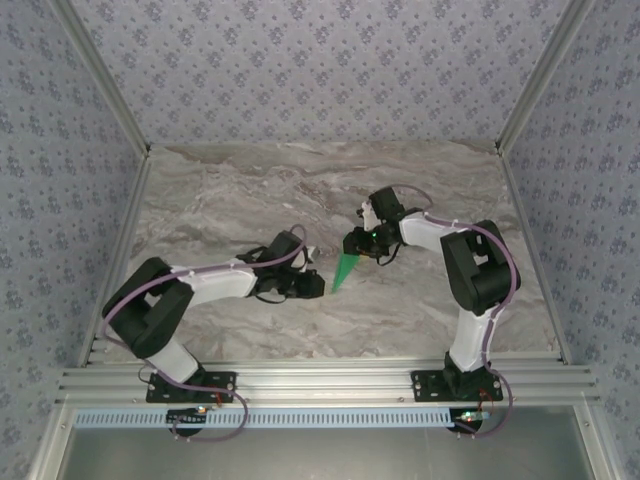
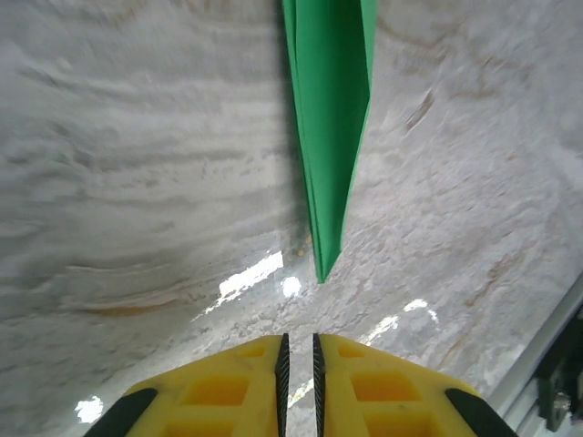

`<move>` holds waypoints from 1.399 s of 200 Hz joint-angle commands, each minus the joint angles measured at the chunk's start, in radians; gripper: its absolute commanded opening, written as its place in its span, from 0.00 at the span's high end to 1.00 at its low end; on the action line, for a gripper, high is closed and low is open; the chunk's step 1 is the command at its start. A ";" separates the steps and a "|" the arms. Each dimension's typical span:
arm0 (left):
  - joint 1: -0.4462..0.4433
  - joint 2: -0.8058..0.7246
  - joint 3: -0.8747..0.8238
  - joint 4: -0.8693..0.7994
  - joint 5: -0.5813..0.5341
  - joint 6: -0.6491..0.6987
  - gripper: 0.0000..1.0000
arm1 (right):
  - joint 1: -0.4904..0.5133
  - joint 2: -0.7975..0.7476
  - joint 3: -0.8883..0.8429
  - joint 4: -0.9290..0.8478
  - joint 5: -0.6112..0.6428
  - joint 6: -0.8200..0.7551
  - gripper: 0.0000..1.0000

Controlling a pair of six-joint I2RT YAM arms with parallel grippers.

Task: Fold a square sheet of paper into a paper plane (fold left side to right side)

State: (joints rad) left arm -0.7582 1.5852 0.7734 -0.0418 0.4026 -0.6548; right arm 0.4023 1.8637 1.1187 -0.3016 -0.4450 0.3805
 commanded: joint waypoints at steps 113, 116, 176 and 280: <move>0.027 -0.226 -0.031 -0.050 -0.332 -0.044 0.56 | 0.240 -0.155 -0.035 -0.158 0.508 0.304 0.32; 0.027 -0.229 -0.033 -0.052 -0.335 -0.045 0.56 | 0.241 -0.150 -0.037 -0.153 0.505 0.308 0.33; 0.027 -0.277 -0.043 -0.082 -0.376 -0.037 0.50 | 0.267 -0.235 -0.058 -0.113 0.462 0.292 0.89; 0.027 -0.329 -0.020 -0.159 -0.426 -0.026 0.47 | 0.034 -0.406 -0.490 0.240 0.055 0.204 0.79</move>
State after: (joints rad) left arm -0.7330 1.2892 0.7280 -0.1555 0.0059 -0.6964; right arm 0.4934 1.4208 0.6880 -0.1047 -0.3252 0.6239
